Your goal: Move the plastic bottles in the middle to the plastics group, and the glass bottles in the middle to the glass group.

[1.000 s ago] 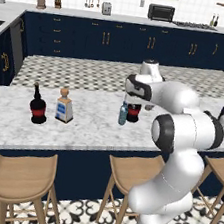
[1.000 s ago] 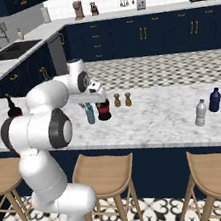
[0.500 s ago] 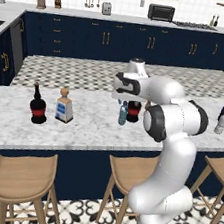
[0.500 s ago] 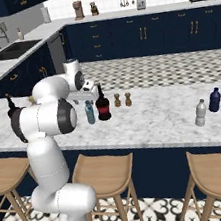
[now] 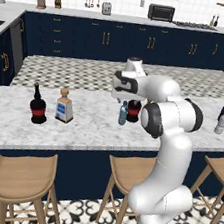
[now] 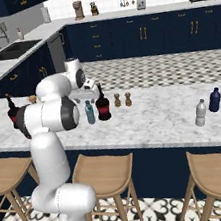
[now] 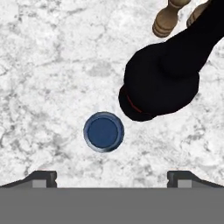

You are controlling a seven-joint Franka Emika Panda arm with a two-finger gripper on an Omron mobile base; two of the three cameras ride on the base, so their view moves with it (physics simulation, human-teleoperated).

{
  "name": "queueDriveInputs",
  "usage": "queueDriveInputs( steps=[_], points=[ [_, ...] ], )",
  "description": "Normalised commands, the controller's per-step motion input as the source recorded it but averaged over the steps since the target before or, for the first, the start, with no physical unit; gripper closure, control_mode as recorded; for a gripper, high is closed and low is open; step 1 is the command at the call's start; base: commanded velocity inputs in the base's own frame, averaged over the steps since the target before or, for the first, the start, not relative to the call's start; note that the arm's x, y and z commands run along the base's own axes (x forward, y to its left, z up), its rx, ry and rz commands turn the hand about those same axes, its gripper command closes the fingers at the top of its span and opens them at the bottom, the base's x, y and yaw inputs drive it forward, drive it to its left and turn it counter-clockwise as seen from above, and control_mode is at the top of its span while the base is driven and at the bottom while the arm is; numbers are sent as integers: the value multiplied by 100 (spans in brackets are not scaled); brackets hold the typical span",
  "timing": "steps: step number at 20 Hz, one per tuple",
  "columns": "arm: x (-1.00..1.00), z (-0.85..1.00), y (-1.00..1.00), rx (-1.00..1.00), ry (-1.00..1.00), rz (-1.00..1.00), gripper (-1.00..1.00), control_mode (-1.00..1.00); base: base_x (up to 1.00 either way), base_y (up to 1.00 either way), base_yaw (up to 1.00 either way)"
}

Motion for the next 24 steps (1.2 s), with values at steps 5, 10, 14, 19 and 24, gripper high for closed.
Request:
queueDriveInputs(
  steps=[5, 10, 14, 19, 24],
  points=[
    [9, -36, -2, 0, -7, 0, -100, -100, 0, 0, 0],
    [19, -23, 1, 2, -3, 0, -100, -100, 0, 0, 0],
    [3, -14, 0, 3, 0, 0, -100, -100, 0, 0, 0],
    [10, -17, 0, 0, -1, 0, -100, -100, 0, 0, 0],
    [25, -6, 0, 0, -2, 0, -100, -100, 0, 0, 0]
  ],
)
